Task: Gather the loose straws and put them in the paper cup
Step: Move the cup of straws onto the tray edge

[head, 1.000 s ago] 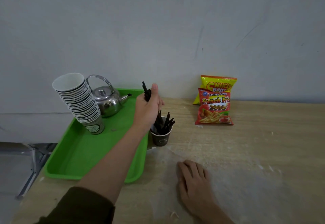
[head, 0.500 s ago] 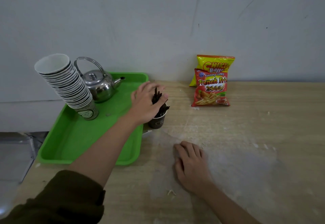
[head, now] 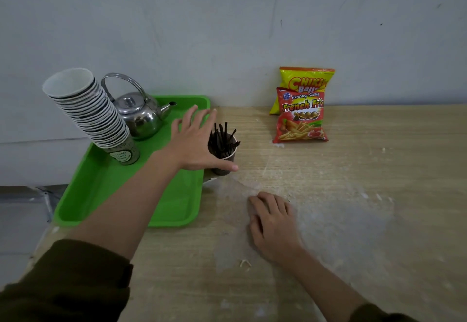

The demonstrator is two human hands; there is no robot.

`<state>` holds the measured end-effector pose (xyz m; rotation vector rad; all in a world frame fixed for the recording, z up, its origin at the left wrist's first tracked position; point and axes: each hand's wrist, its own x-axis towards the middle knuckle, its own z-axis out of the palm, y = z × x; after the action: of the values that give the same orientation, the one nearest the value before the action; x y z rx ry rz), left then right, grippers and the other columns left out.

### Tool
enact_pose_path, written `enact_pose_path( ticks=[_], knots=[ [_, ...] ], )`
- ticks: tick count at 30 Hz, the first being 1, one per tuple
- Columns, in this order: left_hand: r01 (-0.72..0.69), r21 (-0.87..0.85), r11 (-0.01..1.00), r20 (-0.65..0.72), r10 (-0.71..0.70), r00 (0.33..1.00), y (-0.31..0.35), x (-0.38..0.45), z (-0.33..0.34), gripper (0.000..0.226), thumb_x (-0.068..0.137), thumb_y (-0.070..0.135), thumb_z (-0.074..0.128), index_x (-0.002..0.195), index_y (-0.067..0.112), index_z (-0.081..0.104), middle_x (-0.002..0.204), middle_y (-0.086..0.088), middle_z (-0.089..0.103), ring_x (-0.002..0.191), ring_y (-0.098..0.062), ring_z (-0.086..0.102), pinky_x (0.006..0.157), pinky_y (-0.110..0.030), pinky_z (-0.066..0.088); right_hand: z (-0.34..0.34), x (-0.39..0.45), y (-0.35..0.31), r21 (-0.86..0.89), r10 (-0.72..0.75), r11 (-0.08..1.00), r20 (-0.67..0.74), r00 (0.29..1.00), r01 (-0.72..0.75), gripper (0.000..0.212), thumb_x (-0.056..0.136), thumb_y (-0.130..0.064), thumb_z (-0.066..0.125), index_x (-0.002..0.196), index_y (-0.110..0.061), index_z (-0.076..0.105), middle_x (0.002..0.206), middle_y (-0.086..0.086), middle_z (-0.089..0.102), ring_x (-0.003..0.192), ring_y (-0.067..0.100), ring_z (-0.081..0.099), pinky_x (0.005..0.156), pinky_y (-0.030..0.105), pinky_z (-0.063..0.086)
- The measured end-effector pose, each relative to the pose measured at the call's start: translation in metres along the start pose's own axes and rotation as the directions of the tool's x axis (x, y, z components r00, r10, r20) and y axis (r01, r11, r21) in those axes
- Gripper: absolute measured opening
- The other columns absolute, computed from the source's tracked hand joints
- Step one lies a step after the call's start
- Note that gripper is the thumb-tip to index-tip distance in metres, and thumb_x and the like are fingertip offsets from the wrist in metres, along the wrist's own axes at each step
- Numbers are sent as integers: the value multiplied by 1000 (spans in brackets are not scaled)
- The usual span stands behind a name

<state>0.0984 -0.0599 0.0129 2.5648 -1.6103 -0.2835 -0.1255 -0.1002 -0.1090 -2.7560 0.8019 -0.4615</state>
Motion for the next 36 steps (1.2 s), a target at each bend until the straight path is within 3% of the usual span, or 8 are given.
enact_pose_path(
  ticks=[6,14,17,22,26,30,33,36],
  knots=[
    [101,-270,957,16,-100,995,-6,-9,2,127,50,57,76,142,17,-1,155,-9,6,141,-29,2,112,-56,9,1,-1,1,46,-6,999,4,1000,6,38,79,-31,41,113,-18,53,112,4,60,105,16,43,88,39,45],
    [173,-779,602,45,-221,974,-5,-39,26,109,59,22,82,141,13,11,148,-11,30,130,-23,36,106,-50,36,0,1,2,54,10,998,50,999,-13,37,80,-31,37,111,-19,52,112,3,58,103,17,41,86,36,40],
    [165,-829,535,51,-221,974,0,-46,31,103,63,17,79,141,13,12,147,-12,31,128,-24,39,104,-51,38,-7,14,0,63,25,997,157,987,-36,37,80,-29,36,110,-16,53,112,5,54,102,24,43,83,33,32],
    [131,-867,481,28,-215,976,9,-50,34,91,68,10,75,139,11,18,144,-11,36,116,-17,43,99,-38,40,-27,63,-4,264,111,937,398,911,-230,29,82,-5,50,111,-5,53,101,12,52,98,29,50,78,33,42],
    [117,-861,495,9,-216,976,9,-51,33,86,71,11,73,139,11,20,142,-9,39,113,-15,44,97,-39,41,-34,92,-20,484,218,803,305,927,-348,57,82,-15,63,131,-9,36,120,14,50,95,19,50,77,29,41],
    [102,-865,491,-4,-210,978,4,-50,34,85,72,14,73,139,10,21,140,-7,41,116,-14,44,102,-43,41,-34,109,-37,643,230,694,230,946,-325,99,67,-27,80,142,-19,16,140,13,36,121,28,45,98,45,43],
    [85,-874,479,-16,-204,979,1,-47,35,79,73,16,71,137,10,25,132,-2,45,118,-17,45,101,-42,42,-30,117,-43,685,200,668,212,957,-292,106,63,-24,82,143,-21,13,144,15,33,130,30,37,107,51,35],
    [62,-874,482,-38,-195,980,-1,-41,35,70,77,17,68,135,14,28,121,8,44,112,-11,45,91,-30,39,-29,122,-45,714,192,647,187,963,-268,96,68,-16,79,142,-15,17,140,14,41,127,23,40,108,39,34]
  ],
)
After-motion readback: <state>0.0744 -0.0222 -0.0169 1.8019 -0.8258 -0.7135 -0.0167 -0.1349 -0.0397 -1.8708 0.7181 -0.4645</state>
